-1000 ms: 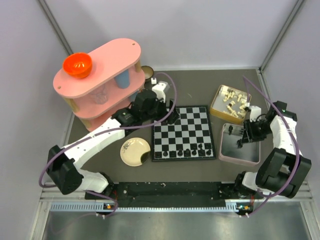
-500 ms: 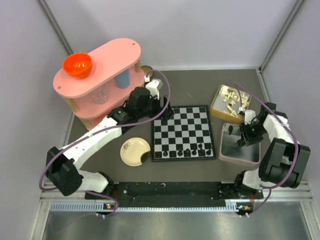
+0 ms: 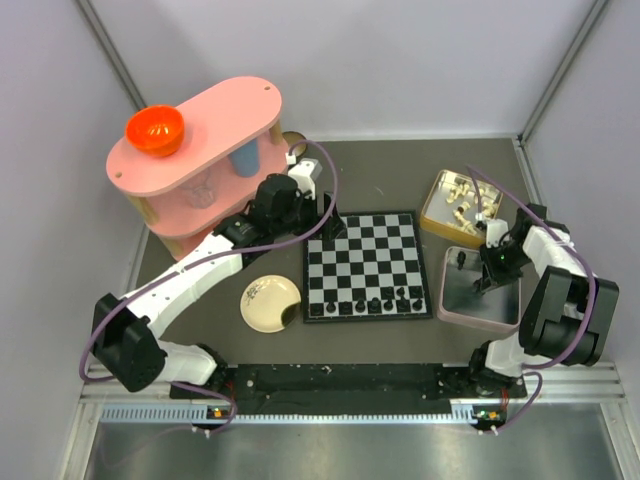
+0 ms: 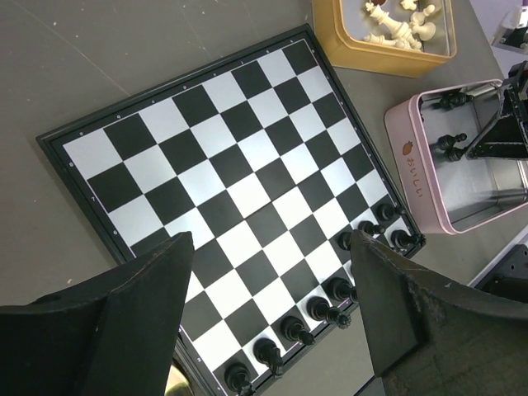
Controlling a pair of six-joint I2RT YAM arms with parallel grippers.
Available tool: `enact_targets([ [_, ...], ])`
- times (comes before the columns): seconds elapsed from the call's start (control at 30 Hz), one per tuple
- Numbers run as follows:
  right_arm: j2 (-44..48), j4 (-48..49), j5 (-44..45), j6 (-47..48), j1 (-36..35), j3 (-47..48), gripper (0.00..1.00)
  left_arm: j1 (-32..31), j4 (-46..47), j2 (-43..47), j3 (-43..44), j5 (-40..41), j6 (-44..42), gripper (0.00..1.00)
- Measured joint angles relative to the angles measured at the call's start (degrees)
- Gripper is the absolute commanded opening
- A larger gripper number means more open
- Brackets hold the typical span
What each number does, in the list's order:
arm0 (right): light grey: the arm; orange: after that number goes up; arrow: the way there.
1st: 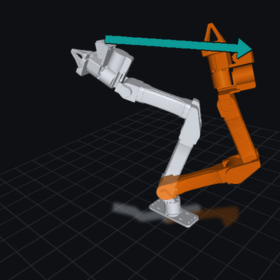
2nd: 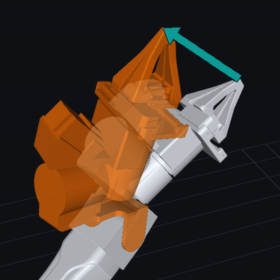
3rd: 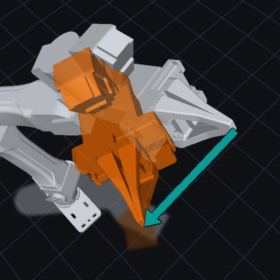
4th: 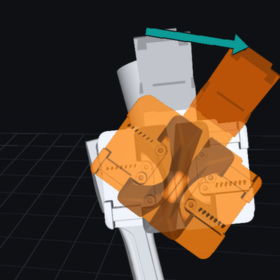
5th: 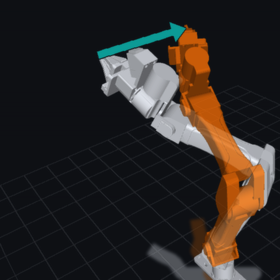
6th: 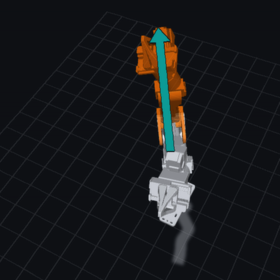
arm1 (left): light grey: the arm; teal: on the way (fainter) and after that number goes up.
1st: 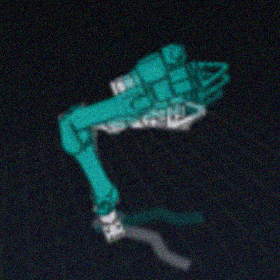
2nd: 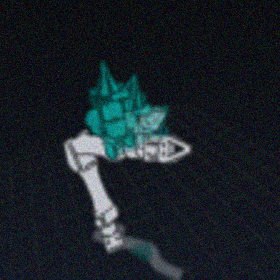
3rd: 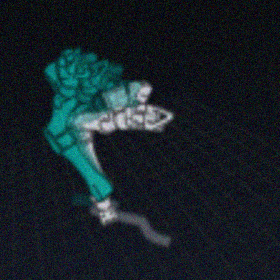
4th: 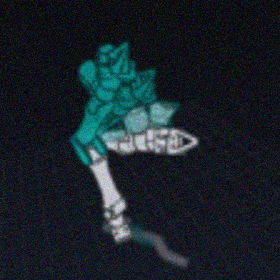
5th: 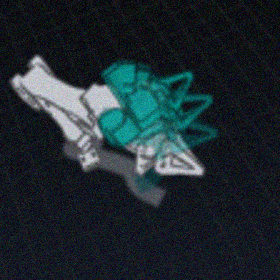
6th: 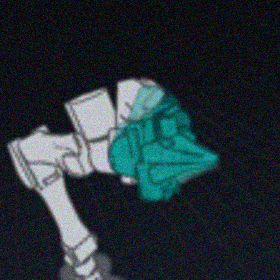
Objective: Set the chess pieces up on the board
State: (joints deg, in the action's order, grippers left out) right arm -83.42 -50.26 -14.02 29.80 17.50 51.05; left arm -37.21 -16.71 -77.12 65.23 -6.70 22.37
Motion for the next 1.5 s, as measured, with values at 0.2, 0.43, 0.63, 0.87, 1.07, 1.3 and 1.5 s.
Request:
enact_targets([
  [0.2, 0.13, -0.33, -0.46, 0.59, -0.02, 0.00, 0.04, 0.17, -0.02, 0.02, 0.00, -0.28, -0.07, 0.81],
  [0.43, 7.32, -8.50, -1.73, 5.75, -0.20, 1.77, 0.03, 0.46, -0.04, 3.13, -1.05, -0.04, -1.16, 0.81],
  [0.63, 13.18, -13.27, -5.25, 8.57, -8.52, 8.98, 0.04, 1.20, -0.07, 9.70, -3.48, 2.60, -1.53, 0.88],
  [0.87, 8.11, -13.29, -9.62, 7.34, -27.96, 16.00, 0.04, 3.56, -2.51, 18.64, -5.68, 12.37, 0.63, 0.96],
  [1.07, -0.31, -8.96, -9.05, 4.37, -42.69, 20.28, 0.05, 5.01, -7.17, 25.68, -9.09, 18.67, 4.22, 0.96],
  [1.3, -9.44, -4.13, -5.88, 0.66, -52.35, 22.18, 0.05, 5.05, -10.75, 32.81, -13.29, 22.49, 8.31, 0.95],
  [1.5, -13.00, -2.29, -3.72, -0.59, -54.14, 23.02, 0.06, 5.05, -12.13, 36.30, -15.96, 24.11, 10.75, 0.95],
])
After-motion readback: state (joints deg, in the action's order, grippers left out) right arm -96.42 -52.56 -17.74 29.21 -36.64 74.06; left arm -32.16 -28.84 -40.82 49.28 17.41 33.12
